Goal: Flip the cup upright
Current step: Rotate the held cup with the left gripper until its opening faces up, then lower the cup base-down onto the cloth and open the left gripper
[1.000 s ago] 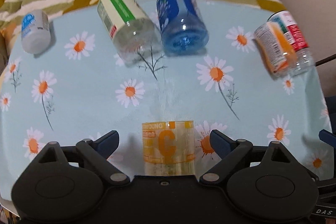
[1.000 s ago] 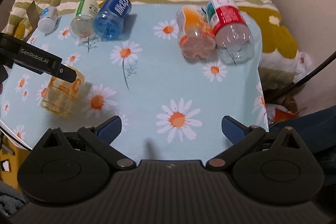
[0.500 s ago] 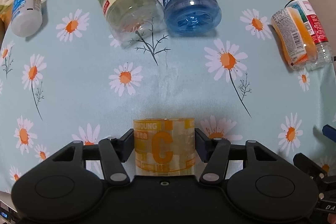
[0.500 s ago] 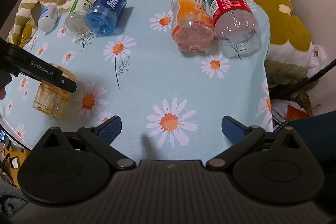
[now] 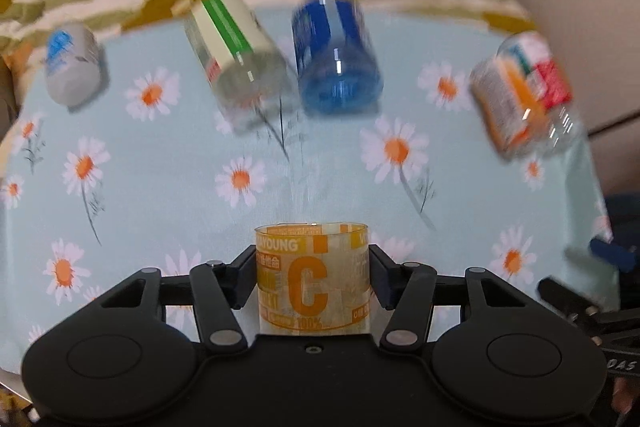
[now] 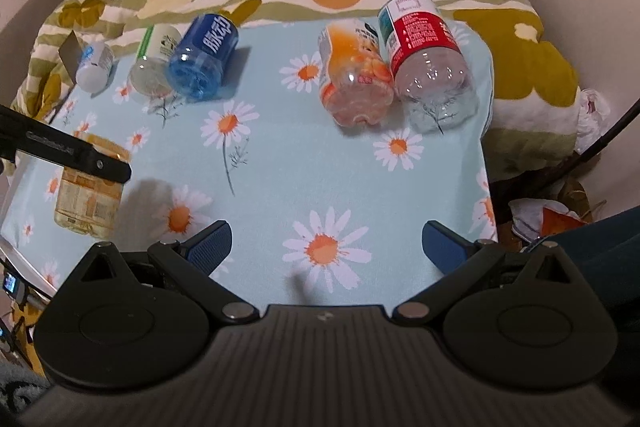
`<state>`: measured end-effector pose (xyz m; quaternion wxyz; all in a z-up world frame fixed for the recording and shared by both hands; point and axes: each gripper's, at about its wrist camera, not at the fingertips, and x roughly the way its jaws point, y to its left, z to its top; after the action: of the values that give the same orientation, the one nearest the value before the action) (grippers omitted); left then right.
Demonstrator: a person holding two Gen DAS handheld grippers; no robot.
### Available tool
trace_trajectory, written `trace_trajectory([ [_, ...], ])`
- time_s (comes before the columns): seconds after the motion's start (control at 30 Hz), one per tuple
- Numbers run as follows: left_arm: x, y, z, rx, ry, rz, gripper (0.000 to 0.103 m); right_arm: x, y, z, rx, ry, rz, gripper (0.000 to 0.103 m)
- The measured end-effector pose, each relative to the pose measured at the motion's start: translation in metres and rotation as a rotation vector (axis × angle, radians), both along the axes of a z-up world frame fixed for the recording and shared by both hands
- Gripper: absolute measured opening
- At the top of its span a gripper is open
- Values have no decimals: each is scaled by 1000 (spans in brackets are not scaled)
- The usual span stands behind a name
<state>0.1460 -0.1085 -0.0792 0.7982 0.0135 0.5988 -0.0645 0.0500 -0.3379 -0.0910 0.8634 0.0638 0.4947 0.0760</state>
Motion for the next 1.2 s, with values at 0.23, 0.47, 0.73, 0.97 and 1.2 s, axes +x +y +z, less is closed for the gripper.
trace_trajectory([
  [0.23,-25,13,-2,-80,-380,84,62,-2,14,-8,48,-1,-37,103],
  [0.47,-37,15,-32,-130,-598,118,62,-13,27,-18,8,-48,-28,103],
  [0.73,-57,14,-52,-112,-648,109,63,-20,41,-18,-18,-92,15,103],
  [0.97,-74,9,-50,-66,-625,70,63,-26,42,-18,-6,-94,21,103],
  [1.2,-77,4,-49,-33,-602,41,63,-29,40,-15,0,-107,14,103],
])
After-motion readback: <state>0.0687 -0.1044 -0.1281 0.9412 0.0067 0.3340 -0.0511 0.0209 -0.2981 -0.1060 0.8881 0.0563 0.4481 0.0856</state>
